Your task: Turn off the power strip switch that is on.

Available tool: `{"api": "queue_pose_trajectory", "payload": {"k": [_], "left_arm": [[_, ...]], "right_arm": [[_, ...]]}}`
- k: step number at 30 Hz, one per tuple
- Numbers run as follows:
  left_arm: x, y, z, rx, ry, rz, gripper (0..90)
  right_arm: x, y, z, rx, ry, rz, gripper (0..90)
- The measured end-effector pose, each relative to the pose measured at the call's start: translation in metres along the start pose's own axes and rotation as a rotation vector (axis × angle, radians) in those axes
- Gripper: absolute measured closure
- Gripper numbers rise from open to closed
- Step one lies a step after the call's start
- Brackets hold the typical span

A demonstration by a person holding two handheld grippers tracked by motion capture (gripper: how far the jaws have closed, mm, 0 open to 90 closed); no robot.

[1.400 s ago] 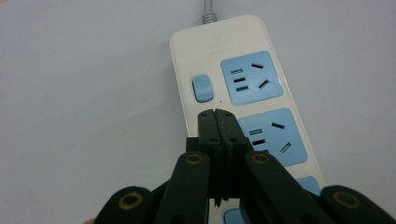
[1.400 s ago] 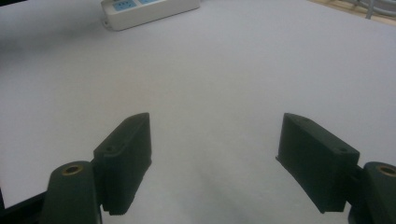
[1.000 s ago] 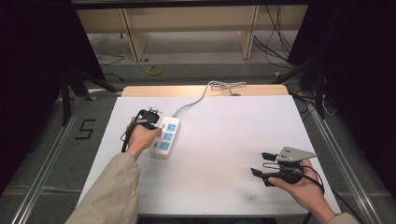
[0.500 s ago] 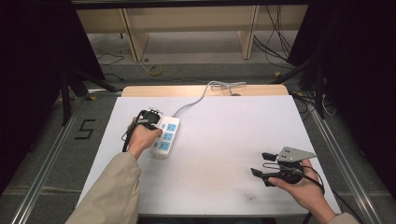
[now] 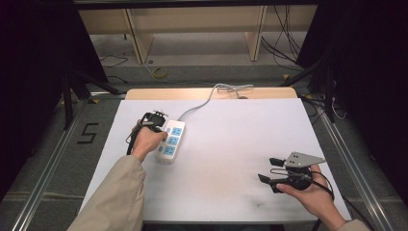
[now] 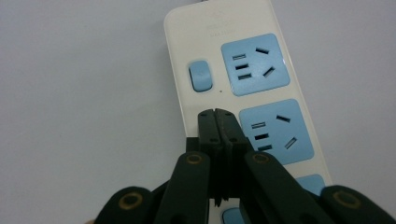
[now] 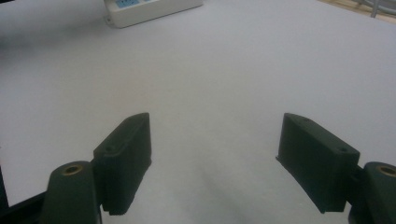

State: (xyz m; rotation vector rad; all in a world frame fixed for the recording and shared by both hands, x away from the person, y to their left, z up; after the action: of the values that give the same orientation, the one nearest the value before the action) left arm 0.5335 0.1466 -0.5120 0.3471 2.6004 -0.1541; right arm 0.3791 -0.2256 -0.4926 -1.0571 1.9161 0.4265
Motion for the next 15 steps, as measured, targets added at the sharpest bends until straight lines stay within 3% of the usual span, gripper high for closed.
{"api": "queue_pose_trajectory", "payload": {"k": [10, 15], "left_arm": [[-0.0011, -0.0017, 0.0005, -0.016, 0.022, 0.014, 90.0], [-0.0015, -0.0013, 0.0008, -0.01, 0.027, 0.001, 90.0]], "right_arm": [[-0.0001, 0.0001, 0.0, -0.001, 0.0, -0.001, 26.0], [-0.0002, 0.0004, 0.0001, -0.001, -0.001, 0.0, 26.0]]}}
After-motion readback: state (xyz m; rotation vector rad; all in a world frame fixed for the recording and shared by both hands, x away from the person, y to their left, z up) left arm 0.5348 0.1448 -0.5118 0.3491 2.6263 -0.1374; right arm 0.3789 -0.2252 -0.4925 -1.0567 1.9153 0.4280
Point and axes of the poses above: each handheld gripper's, and its own axes: z roughly forward along the jaws, x roughly out of its underside, y roughly to its left, the point moved 8 cm from there along z, roughly forward along the jaws, and after that the axes turned 10 degrees about -z, right-handed, at the moved point
